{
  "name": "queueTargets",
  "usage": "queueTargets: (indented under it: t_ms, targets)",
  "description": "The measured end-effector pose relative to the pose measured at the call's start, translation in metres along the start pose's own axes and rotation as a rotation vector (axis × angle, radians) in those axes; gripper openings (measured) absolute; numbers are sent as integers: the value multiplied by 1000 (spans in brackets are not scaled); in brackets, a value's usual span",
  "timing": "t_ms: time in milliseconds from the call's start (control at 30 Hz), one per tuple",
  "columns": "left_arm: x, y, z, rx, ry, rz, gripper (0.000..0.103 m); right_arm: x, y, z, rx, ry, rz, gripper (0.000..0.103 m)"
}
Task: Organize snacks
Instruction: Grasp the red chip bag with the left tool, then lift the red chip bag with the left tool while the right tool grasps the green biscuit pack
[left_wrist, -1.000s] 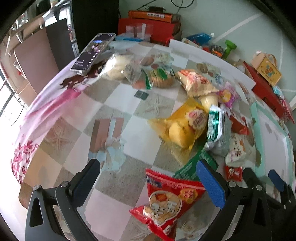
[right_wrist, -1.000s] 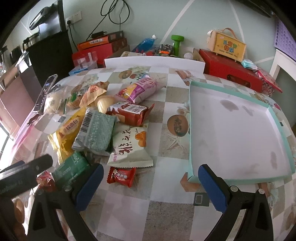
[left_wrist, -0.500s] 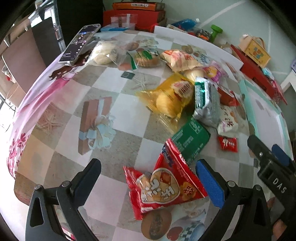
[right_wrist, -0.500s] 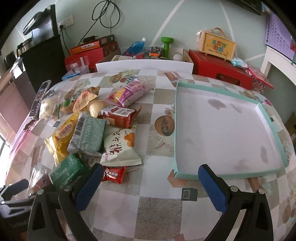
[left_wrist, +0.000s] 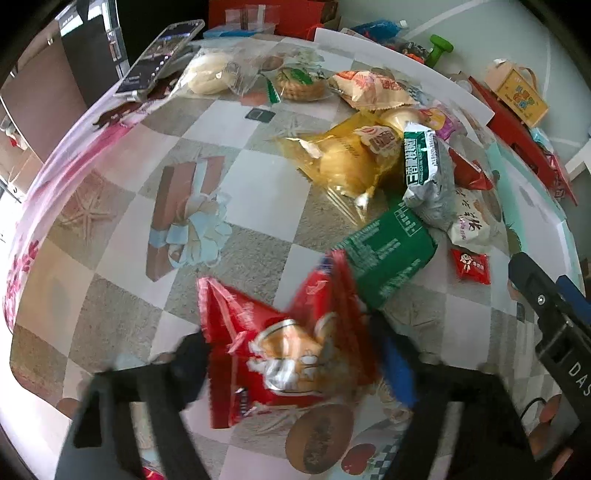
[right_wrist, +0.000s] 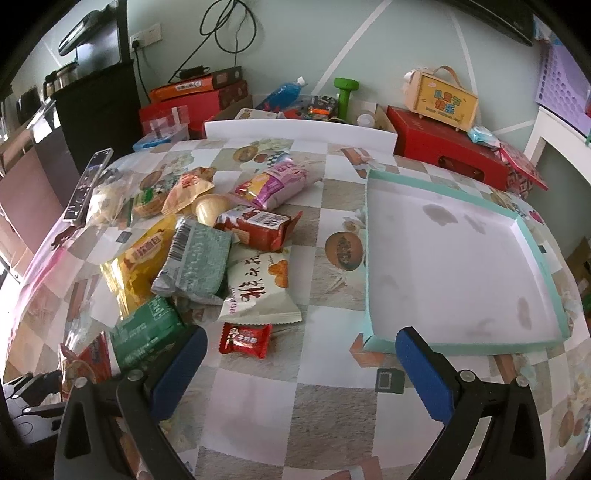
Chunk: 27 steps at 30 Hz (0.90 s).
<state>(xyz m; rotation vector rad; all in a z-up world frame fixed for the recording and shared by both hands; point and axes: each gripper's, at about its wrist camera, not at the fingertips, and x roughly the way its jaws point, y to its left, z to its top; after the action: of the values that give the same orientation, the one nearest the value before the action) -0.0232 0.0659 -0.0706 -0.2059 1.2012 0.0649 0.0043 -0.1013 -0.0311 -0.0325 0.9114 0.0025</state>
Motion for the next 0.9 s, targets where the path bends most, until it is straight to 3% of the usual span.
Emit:
queueTargets:
  t_ms: [167, 500, 900]
  targets:
    - [-1, 3, 1, -6, -19, -16, 64, 4, 8, -2, -18, 8, 14, 103]
    - [-4, 27, 14, -43, -33, -47, 63, 15, 23, -5, -47, 21, 36, 103]
    - [3, 66, 33, -161, -76, -59, 63, 18, 56, -6, -83, -12, 115, 103]
